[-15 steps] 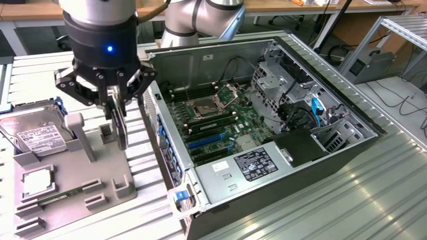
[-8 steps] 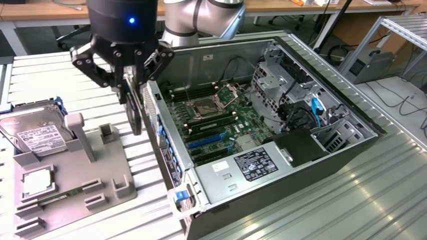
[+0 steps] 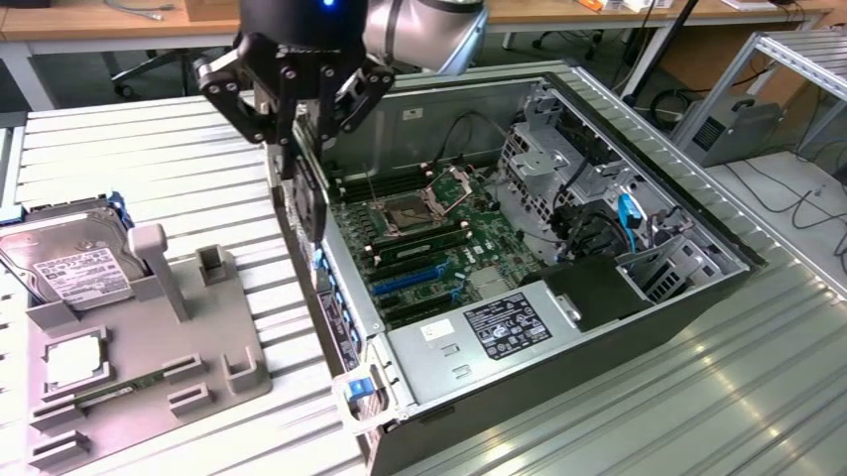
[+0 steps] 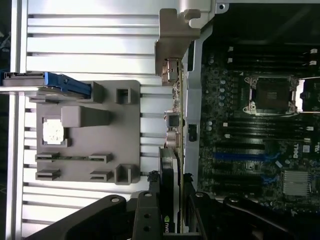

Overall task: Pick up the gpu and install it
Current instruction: 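Pick up the gpu and move the gpu toward the slot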

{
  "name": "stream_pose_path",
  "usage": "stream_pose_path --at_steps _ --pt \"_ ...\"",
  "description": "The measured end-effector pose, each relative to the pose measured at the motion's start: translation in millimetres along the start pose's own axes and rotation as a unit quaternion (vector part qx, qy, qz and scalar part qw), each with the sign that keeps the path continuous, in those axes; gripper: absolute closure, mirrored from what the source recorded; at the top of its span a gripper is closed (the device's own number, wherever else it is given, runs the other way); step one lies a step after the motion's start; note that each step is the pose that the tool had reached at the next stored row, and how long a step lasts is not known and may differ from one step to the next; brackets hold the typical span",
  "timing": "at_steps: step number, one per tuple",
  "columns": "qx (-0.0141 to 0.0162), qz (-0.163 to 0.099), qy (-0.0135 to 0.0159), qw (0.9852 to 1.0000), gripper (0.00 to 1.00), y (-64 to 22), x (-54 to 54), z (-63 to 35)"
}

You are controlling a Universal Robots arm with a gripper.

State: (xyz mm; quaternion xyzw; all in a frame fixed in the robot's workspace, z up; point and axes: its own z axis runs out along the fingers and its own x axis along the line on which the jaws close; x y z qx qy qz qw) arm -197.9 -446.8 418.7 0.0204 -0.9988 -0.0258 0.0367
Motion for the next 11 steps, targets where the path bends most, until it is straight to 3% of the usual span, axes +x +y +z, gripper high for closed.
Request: stream_pose_path --at_steps 11 --pt "-0.0009 0.0 0.0001 1.0 0.73 -1.9 -51.3 -7.0"
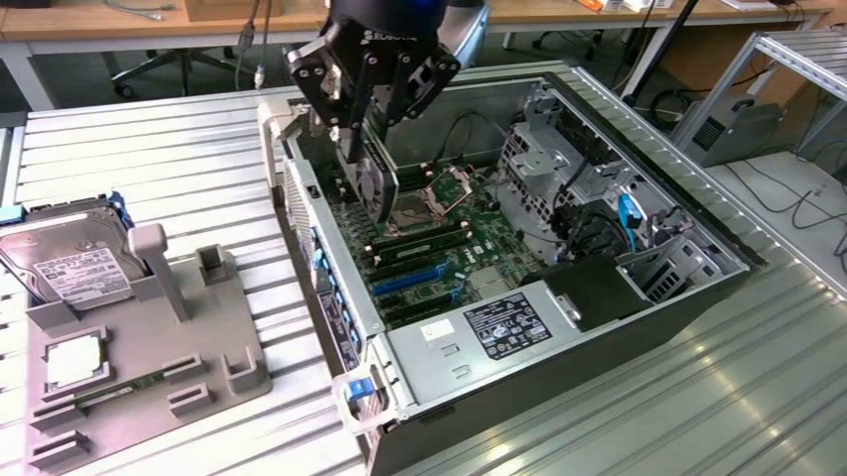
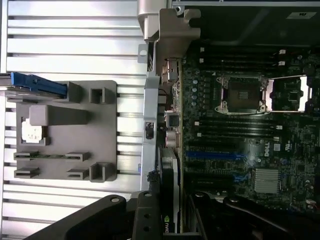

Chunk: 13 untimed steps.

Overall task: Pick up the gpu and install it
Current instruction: 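Pick up the gpu and move the gpu toward the slot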

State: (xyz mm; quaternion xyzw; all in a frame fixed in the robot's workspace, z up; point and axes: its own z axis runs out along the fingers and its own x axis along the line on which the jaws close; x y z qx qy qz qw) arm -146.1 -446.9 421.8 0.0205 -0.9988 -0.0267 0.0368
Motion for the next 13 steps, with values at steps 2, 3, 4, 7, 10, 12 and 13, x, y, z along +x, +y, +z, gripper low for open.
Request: stream_pose_path --at_steps 2,3,4,7,10,12,13 --pt "-0.0002 0.0 0.0 1.0 0.73 -0.4 -10.0 -0.8" --pt "-0.0002 0.0 0.0 1.0 0.73 -0.5 -14.4 -1.2" --pt "-0.0002 0.0 0.0 1.0 0.73 -0.7 -18.9 -1.6" --pt "-0.0004 0.0 0.0 1.0 0.73 -1.3 -32.7 -2.6" --pt "-0.0006 0.0 -0.0011 1.0 0.73 -1.9 -48.7 -3.8" --pt "-0.0006 0.0 -0.0043 1.0 0.73 -2.4 -62.7 -4.9" --pt "-0.0004 -0.001 -0.0072 1.0 0.73 -2.6 -66.1 -5.2"
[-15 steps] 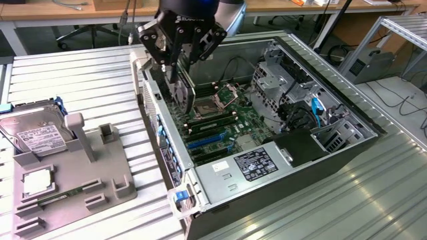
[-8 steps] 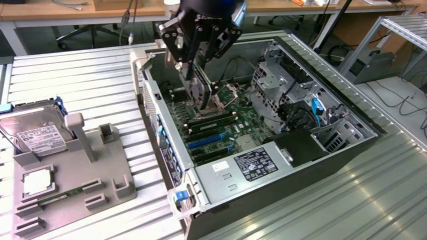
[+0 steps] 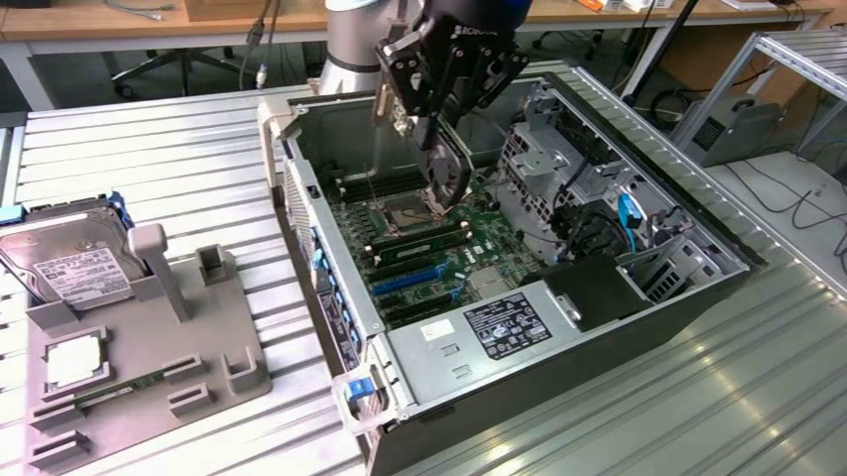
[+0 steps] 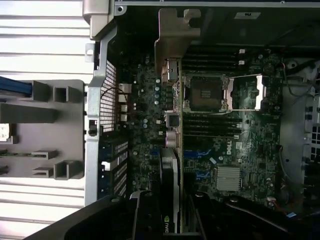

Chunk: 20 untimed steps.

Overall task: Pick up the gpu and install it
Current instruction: 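Pick up the gpu and move the gpu toward the slot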

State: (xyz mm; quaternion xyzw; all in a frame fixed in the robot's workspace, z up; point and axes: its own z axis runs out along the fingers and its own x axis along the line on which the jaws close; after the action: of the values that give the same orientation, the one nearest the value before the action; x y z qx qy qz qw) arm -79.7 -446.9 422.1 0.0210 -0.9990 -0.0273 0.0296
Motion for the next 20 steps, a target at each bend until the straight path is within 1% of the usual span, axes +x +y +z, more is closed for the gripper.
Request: stream_pose_path --at_steps 1,2,5,8,9,11,16,20 --pt "0.0001 0.0 -0.003 1.0 0.73 -0.1 -2.2 -0.1" --pt "0.0001 0.0 -0.0045 1.0 0.73 -0.2 -5.0 -0.2" --pt "0.0001 0.0 -0.0061 1.0 0.73 -0.5 -13.0 -0.7" --pt "0.0003 0.0 -0.0083 1.0 0.73 -1.0 -26.1 -1.5" --pt "0.0003 0.0 -0.009 1.0 0.73 -1.1 -28.8 -1.6" --pt "0.0003 -0.001 -0.011 0.9999 0.73 -1.0 -31.0 -1.4" --pt "0.0003 -0.001 -0.0113 0.9999 0.73 0.2 -34.4 -0.7" --pt "0.0003 -0.001 -0.0113 0.9999 0.73 1.0 -41.2 -0.6"
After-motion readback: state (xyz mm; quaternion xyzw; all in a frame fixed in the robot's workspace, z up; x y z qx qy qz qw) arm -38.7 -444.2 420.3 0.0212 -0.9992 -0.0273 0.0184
